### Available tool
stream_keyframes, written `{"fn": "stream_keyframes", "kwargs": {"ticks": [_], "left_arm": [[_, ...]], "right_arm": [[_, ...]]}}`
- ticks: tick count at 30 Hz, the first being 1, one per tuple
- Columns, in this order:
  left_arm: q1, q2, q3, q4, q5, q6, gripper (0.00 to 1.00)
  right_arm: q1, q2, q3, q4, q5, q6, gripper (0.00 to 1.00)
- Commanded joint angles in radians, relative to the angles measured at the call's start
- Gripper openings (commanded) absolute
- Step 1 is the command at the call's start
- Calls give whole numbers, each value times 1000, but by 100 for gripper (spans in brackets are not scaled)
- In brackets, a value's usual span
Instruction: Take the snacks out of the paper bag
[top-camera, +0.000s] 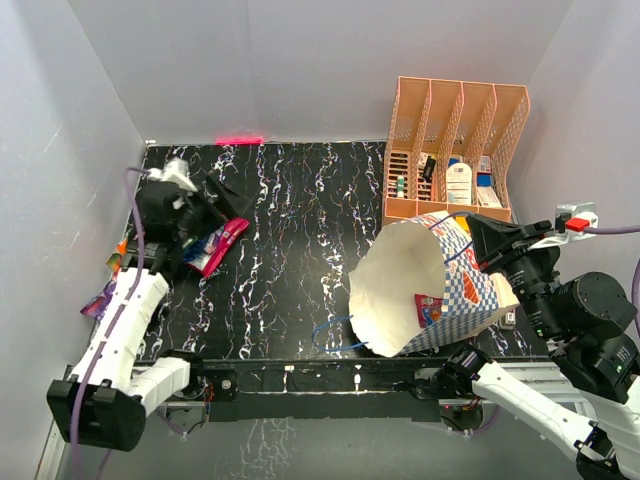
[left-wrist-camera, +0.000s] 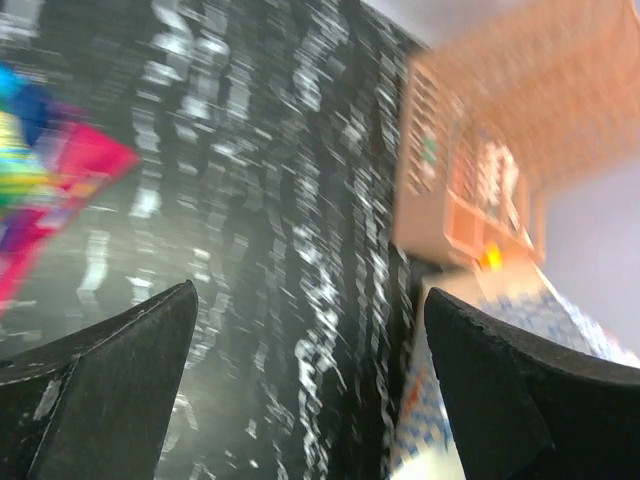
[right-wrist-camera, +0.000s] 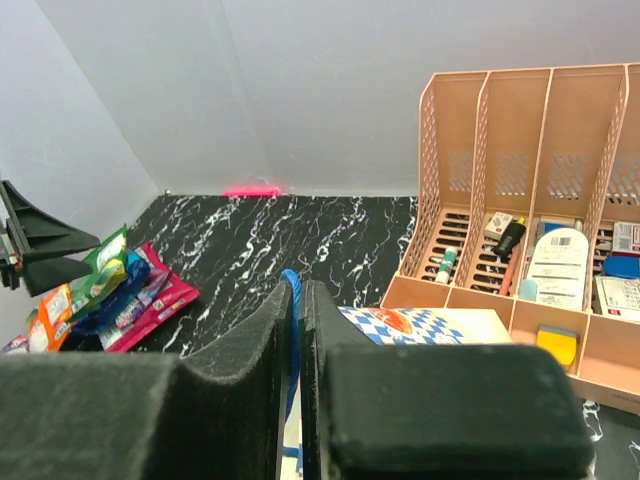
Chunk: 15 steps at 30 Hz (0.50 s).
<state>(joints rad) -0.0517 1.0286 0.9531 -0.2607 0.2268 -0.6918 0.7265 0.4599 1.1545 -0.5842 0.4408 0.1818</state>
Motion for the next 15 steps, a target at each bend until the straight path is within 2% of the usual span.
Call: {"fn": "stream_keyframes", "kwargs": {"ticks": [1, 4, 10, 15], "left_arm": [[-272, -59, -25, 105, 68, -4, 92], [-470, -104, -90, 217, 37, -12, 87], [-828, -189, -254, 383, -131, 23, 77], [-1116, -106, -287, 471, -287, 96, 74]], "right_arm": [[4, -8, 51, -39, -42, 2, 7], [5, -27, 66, -92, -130, -3, 7], [4, -120, 50, -142, -213, 43, 7], [5, -158, 76, -277, -159, 123, 7]]}}
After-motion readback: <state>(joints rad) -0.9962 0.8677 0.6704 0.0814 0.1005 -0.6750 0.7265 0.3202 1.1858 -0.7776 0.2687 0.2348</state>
